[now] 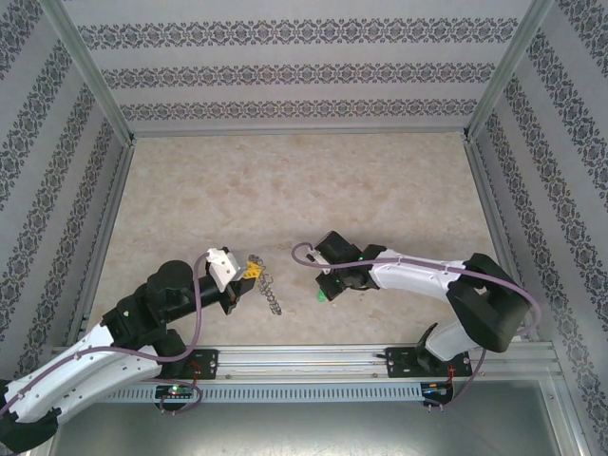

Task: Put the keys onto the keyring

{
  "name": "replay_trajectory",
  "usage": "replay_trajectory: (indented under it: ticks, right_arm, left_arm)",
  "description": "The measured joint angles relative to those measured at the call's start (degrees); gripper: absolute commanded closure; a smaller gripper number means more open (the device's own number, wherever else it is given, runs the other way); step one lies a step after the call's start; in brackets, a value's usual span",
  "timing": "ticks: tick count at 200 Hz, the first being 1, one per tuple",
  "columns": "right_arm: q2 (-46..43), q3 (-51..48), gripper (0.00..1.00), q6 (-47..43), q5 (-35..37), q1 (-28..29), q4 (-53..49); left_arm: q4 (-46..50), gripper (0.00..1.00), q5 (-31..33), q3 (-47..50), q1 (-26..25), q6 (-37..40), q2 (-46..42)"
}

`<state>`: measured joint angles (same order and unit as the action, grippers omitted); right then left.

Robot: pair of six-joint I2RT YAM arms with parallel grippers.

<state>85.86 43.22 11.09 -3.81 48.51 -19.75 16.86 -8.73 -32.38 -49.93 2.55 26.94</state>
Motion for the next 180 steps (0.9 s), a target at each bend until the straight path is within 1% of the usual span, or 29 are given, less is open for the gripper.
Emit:
replay_trajectory:
  ticks: [25,54,81,101,120,151,180]
  right_arm:
    - [0.94,0.04,0.83,1.31,0.15,0.79,1.33]
    - [0.83,0.33,0.74,2.16,0.42,0.76,0.61]
    - [-0.31,3.15,0.65,0.63,0.81,0.26,-3.78]
    - [-0.11,7.45,0.65,-1.88,-0.07,-1.92,-7.39]
    - [2.43,13.35,0.64,-4.81,-1.73,-4.02,-11.56]
    - [10.40,22.08,0.64,-9.05,-5.11,-5.29,-18.75]
    - [17.94,28.68,0.65,-11.98,-6.40,-5.44,-27.26]
  left_arm:
    - [-0.02,1.00,0.02,0.00,0.00,0.00,-0.15]
    - [-0.02,1.00,0.00,0.00,0.00,0.00,0.37]
    - [-0.02,1.00,0.00,0.00,0.00,0.00,0.48]
    - [-0.02,1.00,0.02,0.00,0.00,-0.02,0.48]
    - [0.04,1.00,0.04,0.00,0.00,-0.24,0.46]
    - [2.49,1.00,1.62,-0.26,0.00,-1.57,-0.07]
    - [5.11,1.00,3.50,-0.92,0.00,-2.36,-1.20]
